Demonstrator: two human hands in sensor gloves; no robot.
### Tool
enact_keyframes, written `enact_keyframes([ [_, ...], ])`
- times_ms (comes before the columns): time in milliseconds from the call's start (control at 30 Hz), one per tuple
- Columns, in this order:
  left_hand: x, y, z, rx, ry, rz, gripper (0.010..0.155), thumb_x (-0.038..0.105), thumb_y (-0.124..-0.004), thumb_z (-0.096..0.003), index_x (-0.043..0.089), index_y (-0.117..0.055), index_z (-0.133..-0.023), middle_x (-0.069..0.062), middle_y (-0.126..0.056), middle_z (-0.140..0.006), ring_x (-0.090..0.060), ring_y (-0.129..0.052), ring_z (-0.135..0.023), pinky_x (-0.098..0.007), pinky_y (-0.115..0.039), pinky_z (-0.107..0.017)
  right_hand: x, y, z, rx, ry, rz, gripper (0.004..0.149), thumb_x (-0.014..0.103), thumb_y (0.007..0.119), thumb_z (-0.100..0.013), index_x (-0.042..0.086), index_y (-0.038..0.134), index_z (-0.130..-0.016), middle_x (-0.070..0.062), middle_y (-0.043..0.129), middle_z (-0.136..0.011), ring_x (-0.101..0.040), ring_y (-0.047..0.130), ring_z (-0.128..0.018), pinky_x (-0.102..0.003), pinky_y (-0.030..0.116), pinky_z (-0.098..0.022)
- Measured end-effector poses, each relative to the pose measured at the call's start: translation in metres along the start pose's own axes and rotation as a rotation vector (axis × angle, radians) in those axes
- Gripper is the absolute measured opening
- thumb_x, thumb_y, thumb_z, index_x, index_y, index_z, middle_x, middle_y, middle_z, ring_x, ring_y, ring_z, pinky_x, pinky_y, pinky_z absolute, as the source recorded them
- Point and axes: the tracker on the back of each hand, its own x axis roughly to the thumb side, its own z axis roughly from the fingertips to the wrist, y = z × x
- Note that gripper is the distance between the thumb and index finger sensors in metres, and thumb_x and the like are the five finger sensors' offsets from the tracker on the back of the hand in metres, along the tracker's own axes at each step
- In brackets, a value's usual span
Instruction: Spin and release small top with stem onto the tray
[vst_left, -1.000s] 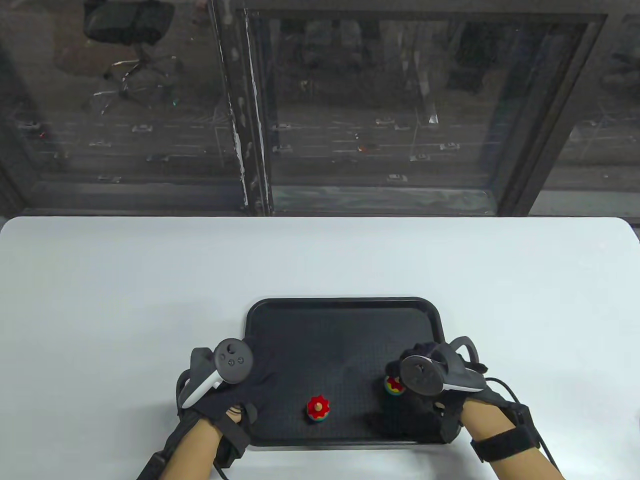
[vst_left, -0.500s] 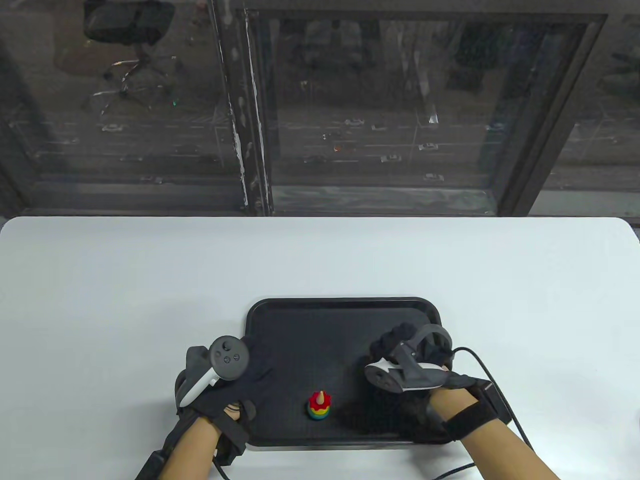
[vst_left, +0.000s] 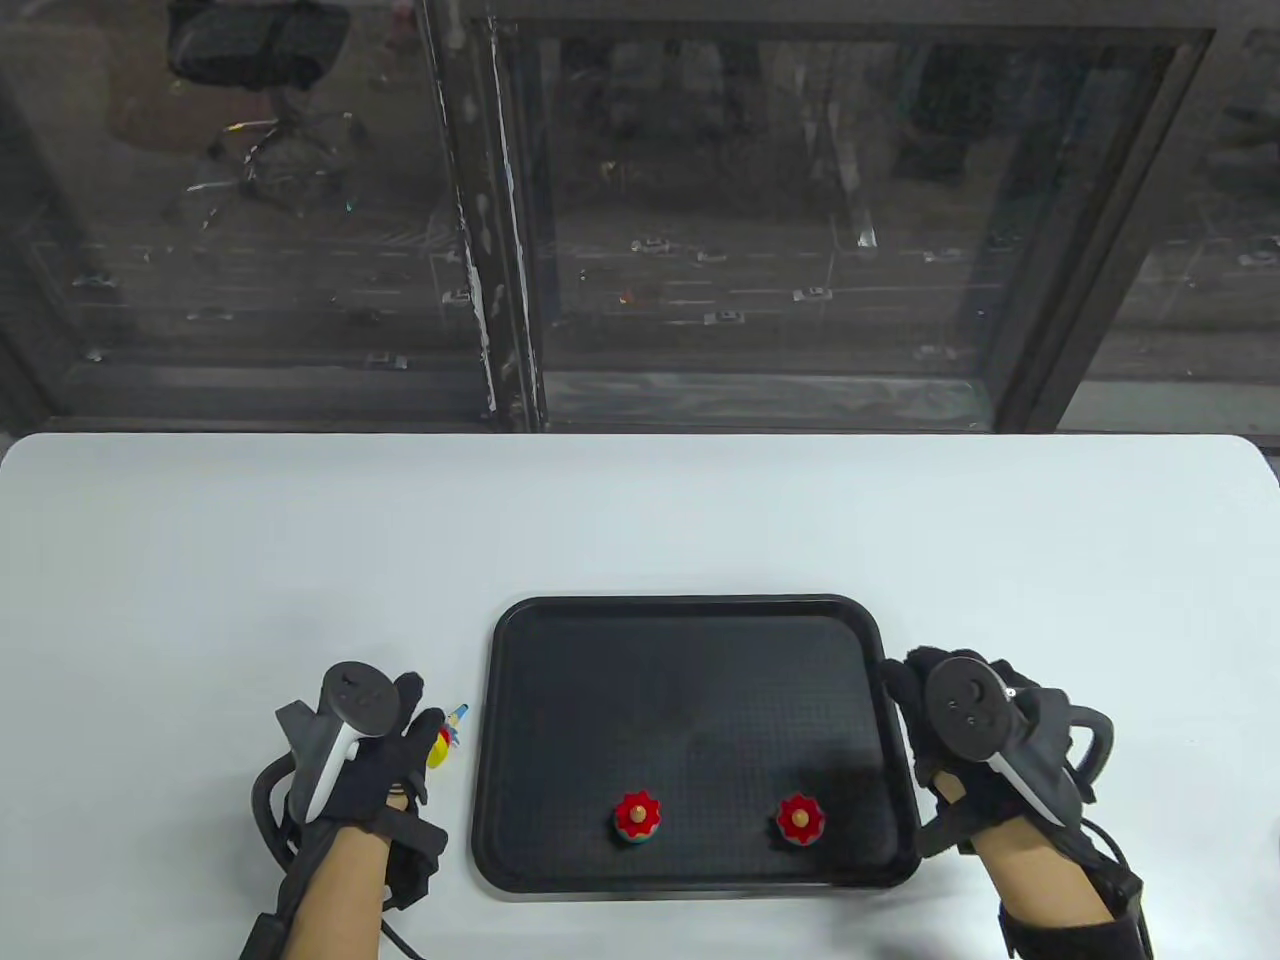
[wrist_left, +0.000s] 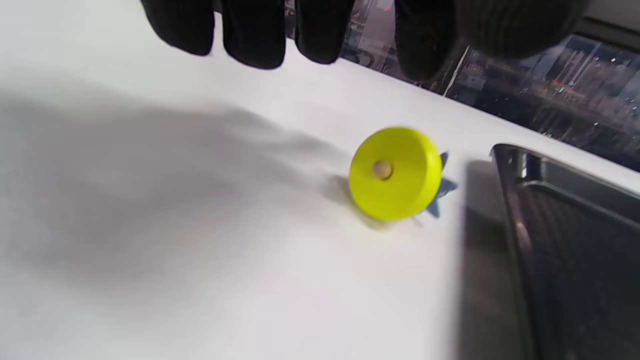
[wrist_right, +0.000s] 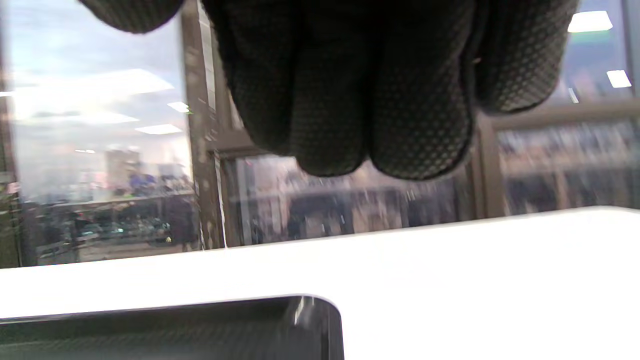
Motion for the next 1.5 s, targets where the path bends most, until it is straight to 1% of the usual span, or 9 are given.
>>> enact_keyframes([
  [200,0.032,-0.028,-0.005,0.069,-0.03,-0.341,0.071,0.066,-0.067,-0.0373,0.055,-0.056,-0.106,0.012,-0.043,-0.129,-0.032,-0.056,-0.116,-0.058,-0.058,-0.084,-0.023,0.027,0.005,0.063,0.029,-0.03,0.061,0.063,0.056,-0.043,0.028,0.089,-0.08,-0.004,0.099,-0.072,-0.026,0.103,-0.057,-0.053,0.079,-0.056],
  [400,0.049,-0.044,-0.003,0.088,-0.043,-0.57,0.055,0.047,-0.078,-0.0438,0.04,-0.068,-0.097,0.008,-0.075,-0.107,-0.019,-0.089,-0.089,-0.042,-0.084,-0.07,-0.039,0.042,-0.003,0.154,0.053,-0.059,0.061,0.063,0.055,-0.043,0.029,0.089,-0.081,-0.003,0.098,-0.074,-0.026,0.102,-0.059,-0.054,0.077,-0.058],
  [567,0.036,-0.026,0.0,0.08,-0.032,-0.369,0.06,0.043,-0.073,-0.046,0.049,-0.055,-0.102,0.01,-0.074,-0.108,-0.024,-0.094,-0.088,-0.043,-0.088,-0.067,-0.053,0.037,-0.003,0.134,0.079,-0.18,0.061,0.063,0.055,-0.044,0.029,0.089,-0.081,-0.004,0.097,-0.074,-0.027,0.102,-0.06,-0.054,0.076,-0.059],
  [700,0.034,-0.011,0.012,0.104,-0.268,-0.043,0.05,0.046,-0.076,-0.0433,0.047,-0.071,-0.093,0.006,-0.08,-0.111,-0.037,-0.088,-0.098,-0.055,-0.077,-0.072,-0.055,0.036,-0.001,0.144,0.073,-0.235,0.061,0.063,0.055,-0.044,0.029,0.088,-0.082,-0.003,0.097,-0.075,-0.027,0.101,-0.061,-0.055,0.075,-0.06],
  [767,0.041,-0.007,0.019,0.108,-0.384,0.026,0.048,0.049,-0.079,-0.0412,0.046,-0.08,-0.089,0.004,-0.068,-0.116,-0.035,-0.077,-0.105,-0.062,-0.069,-0.074,-0.053,0.038,-0.001,0.158,0.065,-0.243,0.061,0.063,0.055,-0.044,0.029,0.087,-0.083,-0.004,0.096,-0.076,-0.027,0.101,-0.062,-0.055,0.074,-0.06],
  [967,0.088,-0.002,0.046,0.228,-0.608,-0.205,0.049,0.046,-0.089,-0.034,0.038,-0.088,-0.082,0.01,-0.099,-0.08,-0.015,-0.103,-0.07,-0.049,-0.084,-0.069,-0.045,0.045,-0.001,0.223,0.029,-0.236,0.062,0.063,0.055,-0.044,0.029,0.085,-0.086,-0.004,0.094,-0.08,-0.028,0.098,-0.066,-0.057,0.071,-0.062],
  [1133,0.135,-0.002,0.058,0.292,-0.719,-0.472,0.05,0.047,-0.097,-0.0261,0.039,-0.089,-0.075,0.015,-0.109,-0.066,-0.007,-0.113,-0.057,-0.041,-0.09,-0.068,-0.038,0.047,0.002,0.266,-0.016,-0.238,0.063,0.063,0.055,-0.044,0.029,0.083,-0.088,-0.006,0.091,-0.084,-0.03,0.095,-0.07,-0.059,0.066,-0.064],
  [1233,0.158,-0.004,0.062,0.294,-0.793,-0.502,0.048,0.047,-0.099,-0.0244,0.04,-0.091,-0.071,0.016,-0.112,-0.063,-0.006,-0.116,-0.054,-0.039,-0.091,-0.068,-0.036,0.048,0.003,0.284,-0.033,-0.238,0.063,0.063,0.055,-0.043,0.029,0.082,-0.089,-0.007,0.089,-0.085,-0.031,0.094,-0.072,-0.059,0.065,-0.065],
  [1500,0.205,-0.026,0.062,0.123,-1.011,-0.639,0.045,0.035,-0.093,-0.0353,0.045,-0.086,-0.079,0.017,-0.107,-0.079,-0.008,-0.112,-0.074,-0.035,-0.083,-0.076,-0.037,0.049,0.003,0.283,-0.044,-0.254,0.065,0.064,0.054,-0.043,0.028,0.082,-0.09,-0.008,0.088,-0.087,-0.032,0.092,-0.074,-0.061,0.063,-0.065],
])
